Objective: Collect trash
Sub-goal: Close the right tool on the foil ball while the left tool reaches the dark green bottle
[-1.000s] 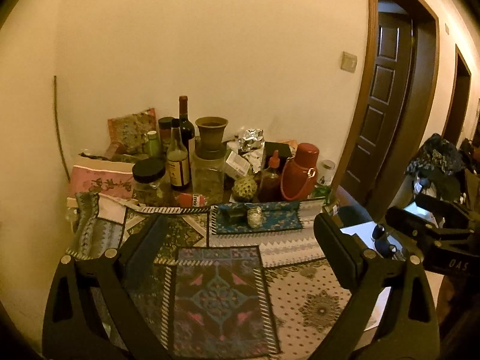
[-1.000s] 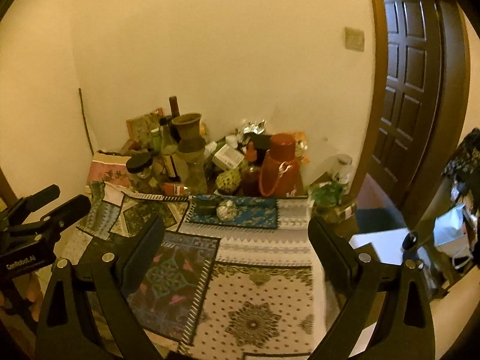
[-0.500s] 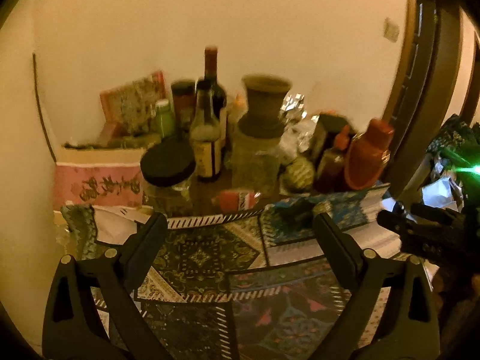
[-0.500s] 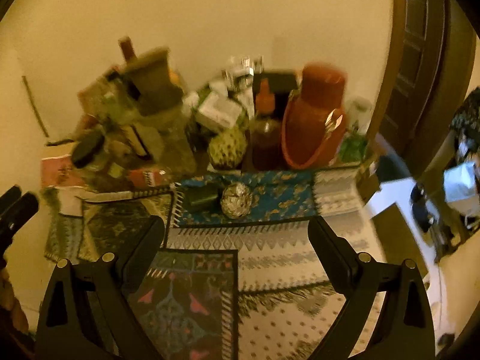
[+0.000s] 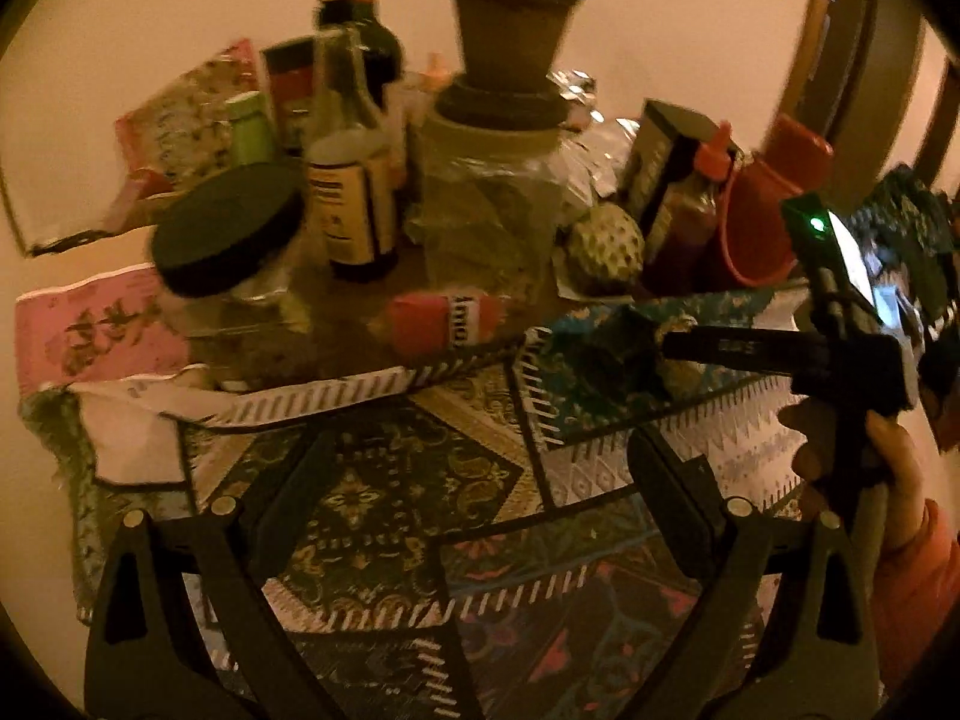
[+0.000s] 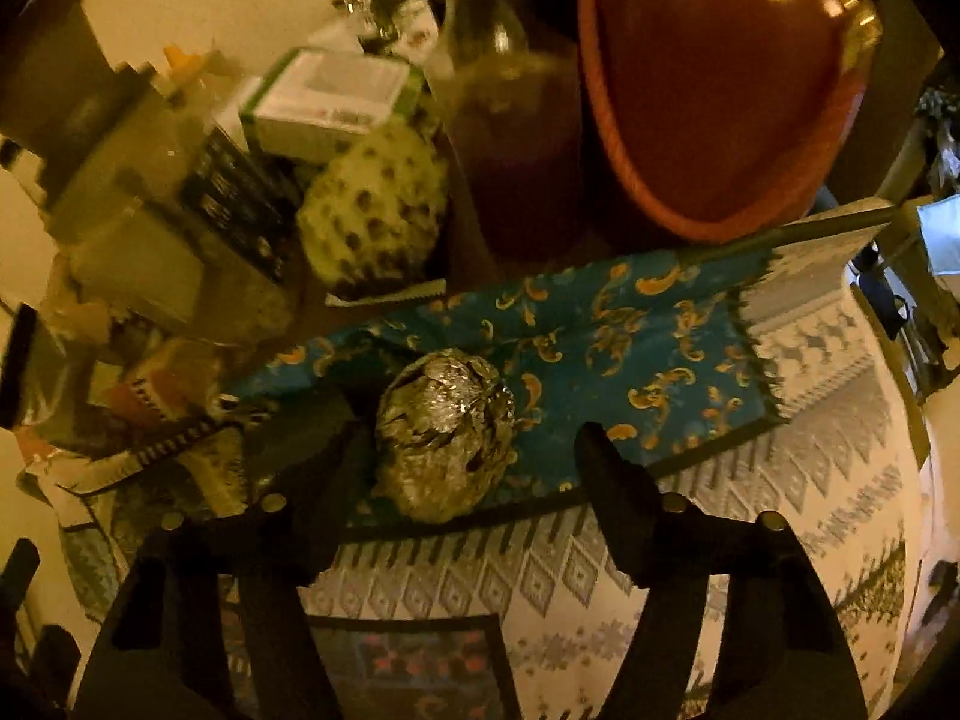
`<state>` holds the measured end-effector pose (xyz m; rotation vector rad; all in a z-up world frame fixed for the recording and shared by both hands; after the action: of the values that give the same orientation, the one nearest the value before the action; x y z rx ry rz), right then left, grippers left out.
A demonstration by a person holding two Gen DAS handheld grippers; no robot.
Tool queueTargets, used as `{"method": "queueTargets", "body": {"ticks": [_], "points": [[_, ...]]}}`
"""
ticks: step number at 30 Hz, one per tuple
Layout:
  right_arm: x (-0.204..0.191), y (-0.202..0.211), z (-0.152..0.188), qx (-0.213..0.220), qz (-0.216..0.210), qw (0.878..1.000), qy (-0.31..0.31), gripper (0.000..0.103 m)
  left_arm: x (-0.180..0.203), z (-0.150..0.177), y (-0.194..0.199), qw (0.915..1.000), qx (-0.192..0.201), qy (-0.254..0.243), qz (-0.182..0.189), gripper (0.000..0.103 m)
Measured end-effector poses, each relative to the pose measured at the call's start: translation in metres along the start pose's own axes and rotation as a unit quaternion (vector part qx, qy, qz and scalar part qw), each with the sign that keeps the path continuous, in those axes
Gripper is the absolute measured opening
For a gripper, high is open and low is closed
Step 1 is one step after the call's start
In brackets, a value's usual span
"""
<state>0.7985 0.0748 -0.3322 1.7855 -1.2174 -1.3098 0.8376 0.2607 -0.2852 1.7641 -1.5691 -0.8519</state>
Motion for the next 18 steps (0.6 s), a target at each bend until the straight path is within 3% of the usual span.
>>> {"method": "queueTargets", "body": {"ticks": [3, 7, 14, 18], "points": [[0.003, -0.004, 0.006, -0.013, -0.003, 1.0, 0.011, 0.041, 0.015, -0.004, -0.008, 0.9997, -0.002, -0.022, 0.012, 0.098], [0.007, 0.013, 0.011, 0.006, -0.004, 0.999, 0.033, 0.032, 0.041, -0.014, -0.026, 0.9981, -0.011, -0.047, 0.04, 0.098], [0.033, 0.062, 0.03, 0.029, -0.007, 0.999, 0.021, 0.03, 0.089, -0.031, -0.067, 0.9904, -0.035, -0.096, 0.094, 0.098], [0.052, 0.091, 0.044, 0.039, -0.011, 0.999, 0.009, 0.031, 0.111, -0.038, -0.092, 0.9842, -0.045, -0.147, 0.088, 0.088]]}}
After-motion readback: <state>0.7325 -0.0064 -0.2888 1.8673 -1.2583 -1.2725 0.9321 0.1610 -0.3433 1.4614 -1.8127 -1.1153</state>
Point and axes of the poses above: each gripper's, at about its wrist camera, not at the fingertips, and y roughly against the way its jaws point, x to its right, z to its underside, the point moved 9 cm from there along -y, roughly the way its jaws point, and after that the axes turned 8 degrees about -z, right-handed, at the moved point
